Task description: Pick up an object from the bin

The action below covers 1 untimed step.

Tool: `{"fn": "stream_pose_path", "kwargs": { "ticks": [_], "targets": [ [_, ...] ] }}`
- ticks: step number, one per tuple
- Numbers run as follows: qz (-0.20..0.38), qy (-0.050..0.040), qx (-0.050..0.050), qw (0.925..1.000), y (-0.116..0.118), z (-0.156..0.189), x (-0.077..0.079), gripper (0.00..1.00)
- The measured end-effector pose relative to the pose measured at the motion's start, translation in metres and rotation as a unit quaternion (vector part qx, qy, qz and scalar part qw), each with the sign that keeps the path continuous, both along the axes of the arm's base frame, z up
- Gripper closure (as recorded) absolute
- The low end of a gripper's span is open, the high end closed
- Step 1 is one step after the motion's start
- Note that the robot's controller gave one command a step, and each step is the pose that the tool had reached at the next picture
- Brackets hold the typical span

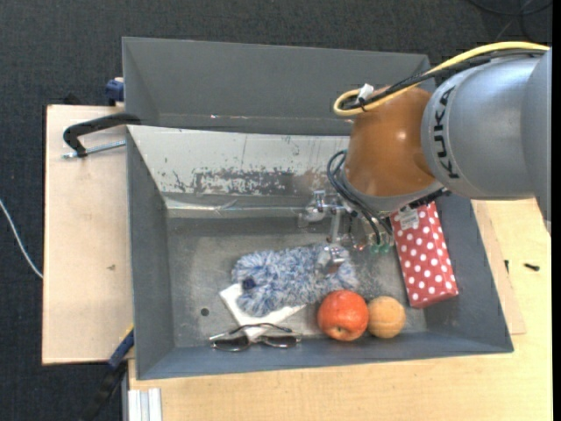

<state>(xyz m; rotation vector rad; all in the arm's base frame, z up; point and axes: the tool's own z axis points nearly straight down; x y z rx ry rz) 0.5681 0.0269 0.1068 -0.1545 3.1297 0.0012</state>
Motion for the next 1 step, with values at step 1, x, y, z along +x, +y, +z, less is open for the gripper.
{"fn": "stream_pose_path", "kwargs": {
  "ticks": [1],
  "targets": [
    [0.048, 0.0025, -0.002, 0.9988, 0.0111, -0.0295, 0.0017, 0.0]
  ]
}}
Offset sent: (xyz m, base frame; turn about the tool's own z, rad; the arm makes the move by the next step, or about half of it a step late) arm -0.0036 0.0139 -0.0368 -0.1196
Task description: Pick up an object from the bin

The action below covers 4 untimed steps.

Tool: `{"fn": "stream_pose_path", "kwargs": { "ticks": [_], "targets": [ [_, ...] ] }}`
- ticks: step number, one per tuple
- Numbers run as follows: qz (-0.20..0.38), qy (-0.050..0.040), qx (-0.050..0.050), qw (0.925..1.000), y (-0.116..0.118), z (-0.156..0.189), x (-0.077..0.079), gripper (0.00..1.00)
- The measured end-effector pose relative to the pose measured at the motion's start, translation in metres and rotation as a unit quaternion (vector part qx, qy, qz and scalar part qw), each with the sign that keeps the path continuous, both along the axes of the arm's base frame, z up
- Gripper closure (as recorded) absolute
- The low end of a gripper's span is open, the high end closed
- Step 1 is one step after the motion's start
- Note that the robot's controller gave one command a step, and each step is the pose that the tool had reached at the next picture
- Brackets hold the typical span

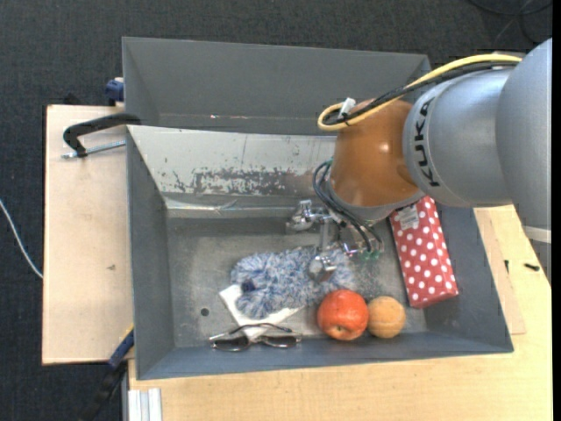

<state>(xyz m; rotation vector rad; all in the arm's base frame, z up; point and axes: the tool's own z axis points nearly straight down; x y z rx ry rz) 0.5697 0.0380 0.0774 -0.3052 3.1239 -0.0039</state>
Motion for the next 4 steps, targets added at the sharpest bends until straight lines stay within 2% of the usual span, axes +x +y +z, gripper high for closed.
{"fn": "stream_pose_path", "kwargs": {
  "ticks": [1, 3, 4],
  "targets": [
    [0.011, 0.0057, -0.001, 0.9999, 0.001, 0.001, -0.003, 1.0],
    [0.011, 0.0038, -0.001, 0.9999, 0.001, 0.004, -0.003, 1.0],
    [0.011, -0.0004, 0.0, 0.9999, 0.001, 0.016, -0.003, 1.0]
  ]
}}
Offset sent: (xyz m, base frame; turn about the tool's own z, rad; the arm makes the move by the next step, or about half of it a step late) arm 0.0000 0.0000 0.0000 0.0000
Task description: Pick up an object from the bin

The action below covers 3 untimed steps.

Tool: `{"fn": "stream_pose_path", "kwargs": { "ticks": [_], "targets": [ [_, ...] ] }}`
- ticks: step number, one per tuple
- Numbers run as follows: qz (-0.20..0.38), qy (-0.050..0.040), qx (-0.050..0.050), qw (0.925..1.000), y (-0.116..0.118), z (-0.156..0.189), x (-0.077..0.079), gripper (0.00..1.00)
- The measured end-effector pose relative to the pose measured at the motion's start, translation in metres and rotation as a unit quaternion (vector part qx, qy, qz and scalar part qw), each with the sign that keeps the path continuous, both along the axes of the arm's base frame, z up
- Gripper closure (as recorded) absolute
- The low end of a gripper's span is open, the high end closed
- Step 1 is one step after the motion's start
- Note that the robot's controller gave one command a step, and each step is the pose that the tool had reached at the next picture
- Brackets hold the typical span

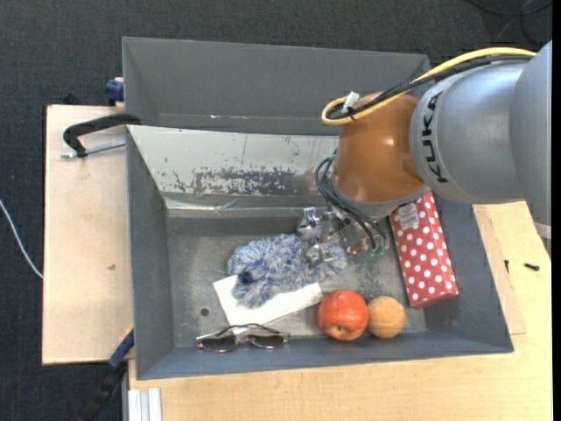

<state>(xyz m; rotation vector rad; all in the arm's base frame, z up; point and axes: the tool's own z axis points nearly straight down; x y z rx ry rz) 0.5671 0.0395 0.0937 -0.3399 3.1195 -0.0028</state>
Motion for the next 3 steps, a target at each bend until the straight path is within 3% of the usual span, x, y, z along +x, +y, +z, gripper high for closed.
{"fn": "stream_pose_path", "kwargs": {
  "ticks": [1, 3],
  "targets": [
    [0.0, 0.0027, 0.001, 1.0, 0.001, 0.021, -0.002, 1.0],
    [0.0, -0.0011, 0.001, 1.0, 0.002, 0.061, 0.0, 1.0]
  ]
}}
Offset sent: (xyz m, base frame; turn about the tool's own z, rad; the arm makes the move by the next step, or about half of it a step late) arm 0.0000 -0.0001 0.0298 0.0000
